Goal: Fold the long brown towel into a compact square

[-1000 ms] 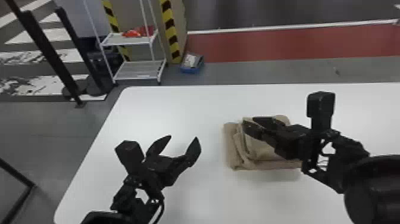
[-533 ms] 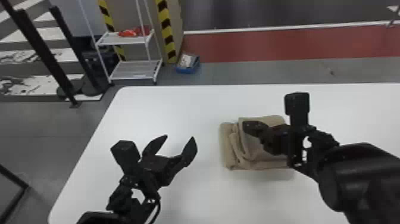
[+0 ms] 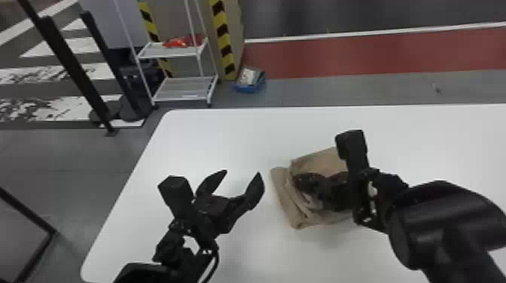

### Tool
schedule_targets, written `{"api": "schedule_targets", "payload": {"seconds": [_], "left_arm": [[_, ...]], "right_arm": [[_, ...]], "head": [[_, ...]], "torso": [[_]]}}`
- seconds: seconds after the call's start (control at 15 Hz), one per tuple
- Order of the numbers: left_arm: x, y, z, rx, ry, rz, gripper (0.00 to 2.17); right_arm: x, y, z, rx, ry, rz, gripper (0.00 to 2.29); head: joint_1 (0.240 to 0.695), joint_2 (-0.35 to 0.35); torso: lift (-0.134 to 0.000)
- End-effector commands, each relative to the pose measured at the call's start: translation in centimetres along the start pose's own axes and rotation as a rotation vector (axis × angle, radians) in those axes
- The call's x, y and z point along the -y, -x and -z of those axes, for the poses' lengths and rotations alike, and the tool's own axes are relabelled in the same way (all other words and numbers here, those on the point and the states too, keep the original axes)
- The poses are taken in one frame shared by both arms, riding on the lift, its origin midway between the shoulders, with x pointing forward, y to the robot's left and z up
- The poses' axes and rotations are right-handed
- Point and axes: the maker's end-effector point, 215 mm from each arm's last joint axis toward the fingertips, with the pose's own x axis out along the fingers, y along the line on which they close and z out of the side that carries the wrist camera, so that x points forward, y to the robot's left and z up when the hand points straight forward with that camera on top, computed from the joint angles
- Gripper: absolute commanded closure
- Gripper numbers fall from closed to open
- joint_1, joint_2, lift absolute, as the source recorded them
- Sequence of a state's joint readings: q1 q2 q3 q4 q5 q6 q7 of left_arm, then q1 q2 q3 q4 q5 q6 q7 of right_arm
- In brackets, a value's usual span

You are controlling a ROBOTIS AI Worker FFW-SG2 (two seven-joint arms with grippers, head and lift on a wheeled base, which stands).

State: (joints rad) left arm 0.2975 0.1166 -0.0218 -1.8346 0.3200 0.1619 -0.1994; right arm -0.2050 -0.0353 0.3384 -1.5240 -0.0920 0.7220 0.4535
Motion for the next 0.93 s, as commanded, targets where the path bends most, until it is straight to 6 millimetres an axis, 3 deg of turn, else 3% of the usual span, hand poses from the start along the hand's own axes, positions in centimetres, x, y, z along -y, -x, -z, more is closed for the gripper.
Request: {"api": "schedule_targets", "payload": {"seconds": [0.0, 0.2, 0.4, 0.53, 0.67, 0.87], "left_arm": [[0.0, 0.0, 0.0, 0.0, 0.001, 0.0, 0.08], [-0.2, 0.0, -0.1, 0.001, -0.001, -0.003, 0.08], [-0.7, 0.1, -0.3, 0.005, 0.0, -0.009, 0.08], [-0.7, 0.1, -0.4, 0.007, 0.001, -0.01, 0.08], [-0.9, 0.2, -0.4, 0.007, 0.005, -0.011, 0.08], [-1.0, 0.2, -0.6, 0.009, 0.007, -0.011, 0.08]], "right_arm": [[-1.9, 0.5, 1.5, -0.03, -0.006, -0.044, 2.14], [-4.0, 2.4, 2.4, -0.029, -0.005, -0.105, 2.14], [-3.9, 5.6, 1.9, 0.029, -0.028, -0.113, 2.14], [-4.3, 9.1, 1.9, 0.039, -0.058, -0.115, 2.14], [-3.7, 12.9, 3.1, 0.035, -0.088, -0.085, 2.14], [-1.9, 17.7, 6.3, -0.029, -0.177, -0.05, 2.14]], "head": [[0.695, 0.218], [0.695, 0.239], [0.695, 0.244], [0.695, 0.238], [0.695, 0.222], [0.695, 0.182]], "torso": [[-0.123], [-0.123], [-0.123], [-0.123], [-0.123], [-0.123]]}}
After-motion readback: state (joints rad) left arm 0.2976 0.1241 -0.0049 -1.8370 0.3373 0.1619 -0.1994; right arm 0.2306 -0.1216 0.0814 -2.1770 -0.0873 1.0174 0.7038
